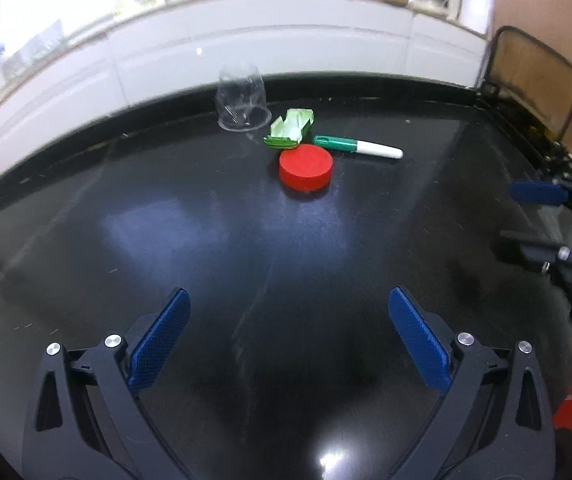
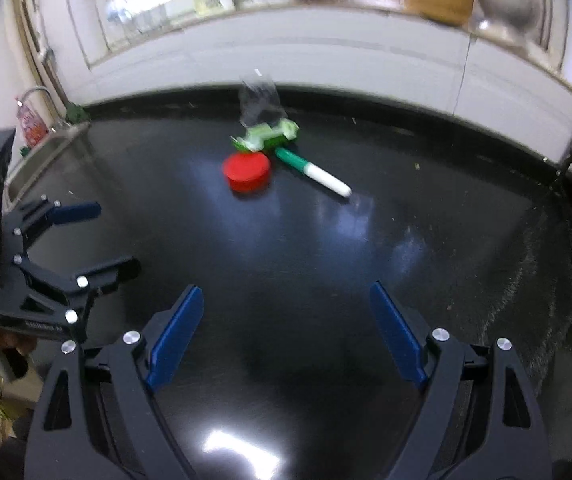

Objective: Collect trash
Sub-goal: 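Grasp the red lid with the left tool while the right grasps the green-white marker, then carry the lid and marker to the bin and open both tools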

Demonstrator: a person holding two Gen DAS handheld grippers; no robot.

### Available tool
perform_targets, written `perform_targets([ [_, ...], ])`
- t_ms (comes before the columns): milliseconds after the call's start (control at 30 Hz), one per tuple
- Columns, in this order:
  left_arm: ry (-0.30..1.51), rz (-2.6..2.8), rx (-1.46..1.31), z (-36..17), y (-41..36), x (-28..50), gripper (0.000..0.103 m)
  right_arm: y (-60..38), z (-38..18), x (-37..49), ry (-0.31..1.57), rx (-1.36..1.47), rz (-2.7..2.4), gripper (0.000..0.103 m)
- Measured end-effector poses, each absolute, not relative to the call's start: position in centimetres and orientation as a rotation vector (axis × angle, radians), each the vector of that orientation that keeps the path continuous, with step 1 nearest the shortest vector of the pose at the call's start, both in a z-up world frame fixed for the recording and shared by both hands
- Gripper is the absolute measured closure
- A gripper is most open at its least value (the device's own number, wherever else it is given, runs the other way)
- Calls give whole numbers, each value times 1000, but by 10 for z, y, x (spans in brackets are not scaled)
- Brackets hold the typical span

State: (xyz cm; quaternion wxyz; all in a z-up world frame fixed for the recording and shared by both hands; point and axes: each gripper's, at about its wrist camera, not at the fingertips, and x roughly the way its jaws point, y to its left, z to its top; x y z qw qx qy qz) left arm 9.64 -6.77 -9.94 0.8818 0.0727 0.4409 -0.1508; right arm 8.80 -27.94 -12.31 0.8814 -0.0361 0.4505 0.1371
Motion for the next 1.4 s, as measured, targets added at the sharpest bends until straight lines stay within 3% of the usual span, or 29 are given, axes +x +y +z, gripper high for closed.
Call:
perform_targets([
  [367,970,-279,166,-135,-104,197,7,-281,-160,189,978,-196,355,21],
  [567,946,-259,154,-135,-107,232,10,-269,-157,229,937,-229,435,33],
  [667,925,-289,172,-133,-106,236,23,-265,-157,237,918,-244,477,44],
  [733,916,-312,183,-130,-107,234,38,-262,-156,238,904,-248,499,53],
  [800,911,-326,192,-128,-107,232,54,-258,-155,236,894,-252,527,75],
  [867,915,-336,195,-127,-106,230,54,-253,-155,233,894,-259,524,89],
  [1133,924,-347,172,-119,-97,203,55,-242,-143,205,878,-251,457,89],
  [1400,888,-336,179,-88,-82,130,55,-230,-107,120,837,-239,385,89],
])
